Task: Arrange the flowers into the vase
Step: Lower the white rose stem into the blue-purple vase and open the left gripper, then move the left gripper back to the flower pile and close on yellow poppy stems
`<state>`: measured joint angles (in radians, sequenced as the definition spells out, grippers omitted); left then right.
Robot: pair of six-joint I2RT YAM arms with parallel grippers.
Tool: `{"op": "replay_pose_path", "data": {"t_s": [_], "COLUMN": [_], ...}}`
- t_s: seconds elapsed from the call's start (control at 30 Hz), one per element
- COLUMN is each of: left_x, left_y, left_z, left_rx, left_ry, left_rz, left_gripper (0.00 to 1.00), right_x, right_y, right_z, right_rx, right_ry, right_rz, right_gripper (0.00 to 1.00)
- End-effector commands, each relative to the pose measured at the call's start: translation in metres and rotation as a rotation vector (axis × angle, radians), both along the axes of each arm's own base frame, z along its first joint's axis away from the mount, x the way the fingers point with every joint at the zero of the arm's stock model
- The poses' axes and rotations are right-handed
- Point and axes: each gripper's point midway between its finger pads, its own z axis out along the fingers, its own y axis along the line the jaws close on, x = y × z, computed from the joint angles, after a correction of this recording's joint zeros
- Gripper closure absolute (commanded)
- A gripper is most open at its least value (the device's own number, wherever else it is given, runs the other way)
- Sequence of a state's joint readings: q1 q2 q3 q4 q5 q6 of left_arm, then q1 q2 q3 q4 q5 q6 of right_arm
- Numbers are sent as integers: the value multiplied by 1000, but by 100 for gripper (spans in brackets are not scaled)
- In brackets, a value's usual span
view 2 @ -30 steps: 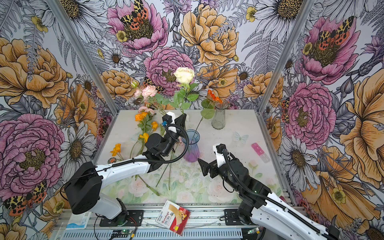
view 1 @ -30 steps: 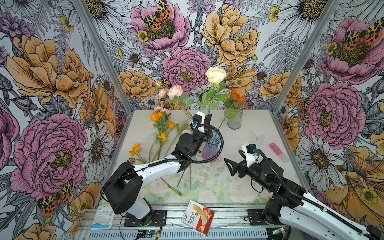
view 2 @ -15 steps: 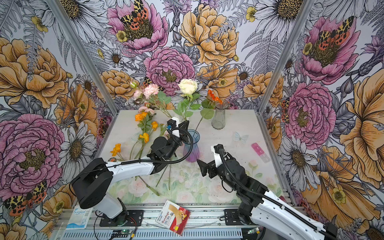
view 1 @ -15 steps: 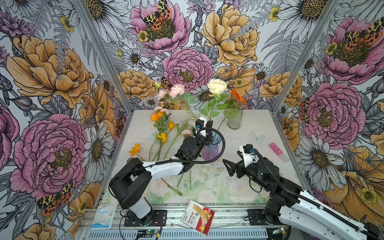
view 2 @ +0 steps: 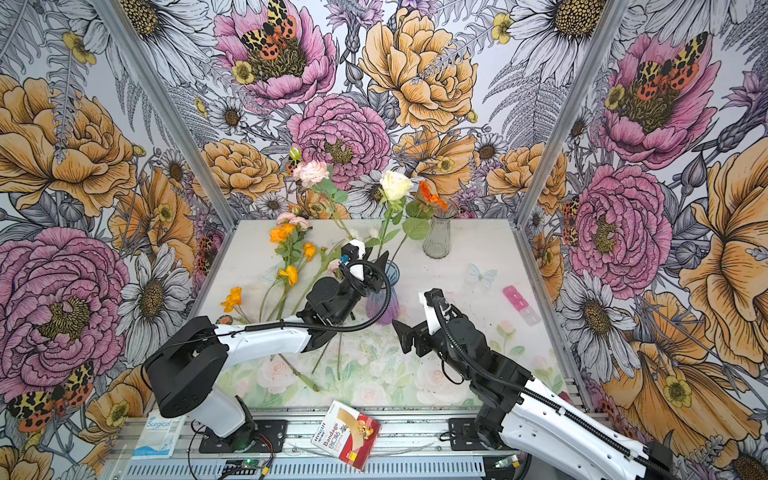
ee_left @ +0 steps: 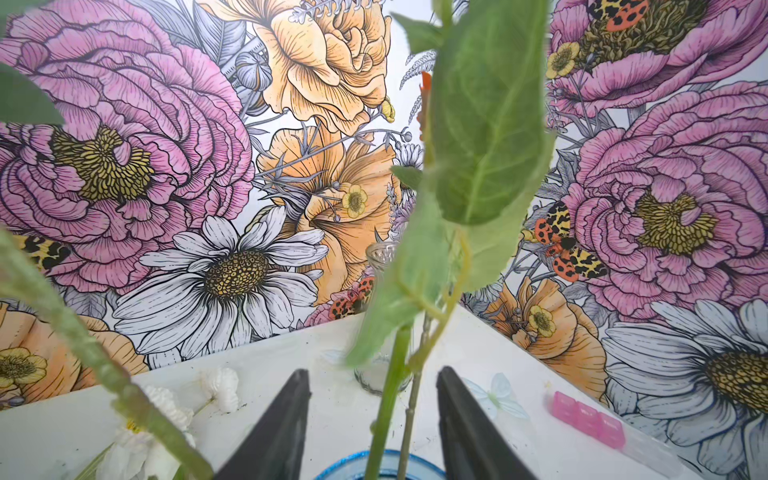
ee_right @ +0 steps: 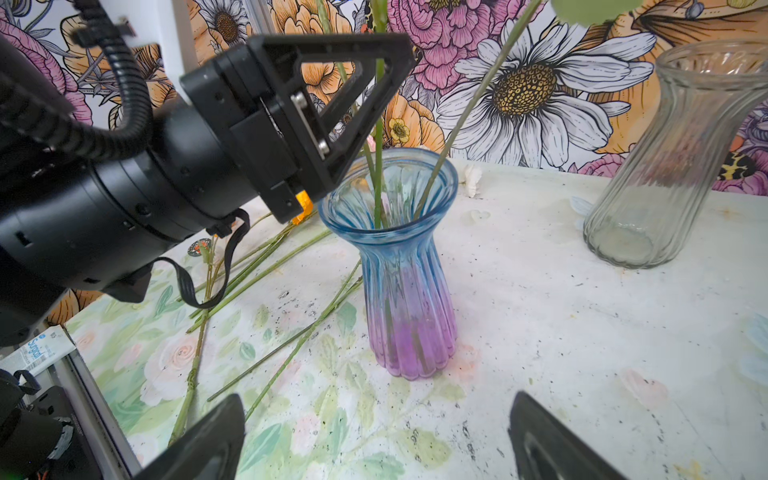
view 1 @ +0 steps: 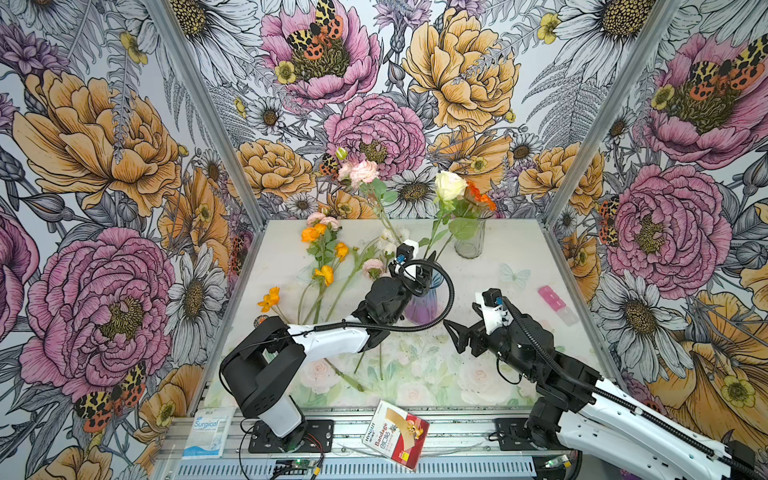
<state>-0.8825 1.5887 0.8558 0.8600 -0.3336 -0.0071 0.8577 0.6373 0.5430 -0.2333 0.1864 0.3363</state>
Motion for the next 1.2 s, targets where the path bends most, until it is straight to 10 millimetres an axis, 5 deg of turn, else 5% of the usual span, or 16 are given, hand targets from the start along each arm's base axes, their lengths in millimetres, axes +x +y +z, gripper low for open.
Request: {"op": "replay_pose_path", "data": {"t_s": [0.0,0.27,0.4,0.5,0.67,0.83,1.0,1.17], "left_x": [-16,-50,-52,-49,-62,-72,-77,-85], "left_y": [14,65,130,202,266,295,319,331], "left_z": [17,40,30,-7,-89,-178,-198,-228], "left_rx": [0,52,91,97,-44,-255,-221,-205], "left_ry": [-9,13,180,438,783,1111,1133,1215], "left_rz": [23,67,305,582,727,772,891,986], "left_gripper": [34,25,28,30,40,45,46,48], "right_x": [1,2,-1,-10,-25,-36,-47,-46], "right_y": [3,-2,13,38,85,133,168,177], "right_z": [4,4,-4,-10,-7,-19,-20,-25], "right_rx": [31,34,-7,-110,-200,-275,-228,-230], "right_ry": [-11,-17,49,77,37,21,18,19], "right_rz": [9,-20,47,123,242,338,416,433], "right_gripper": [1,0,1,0,1,1,0,0]}}
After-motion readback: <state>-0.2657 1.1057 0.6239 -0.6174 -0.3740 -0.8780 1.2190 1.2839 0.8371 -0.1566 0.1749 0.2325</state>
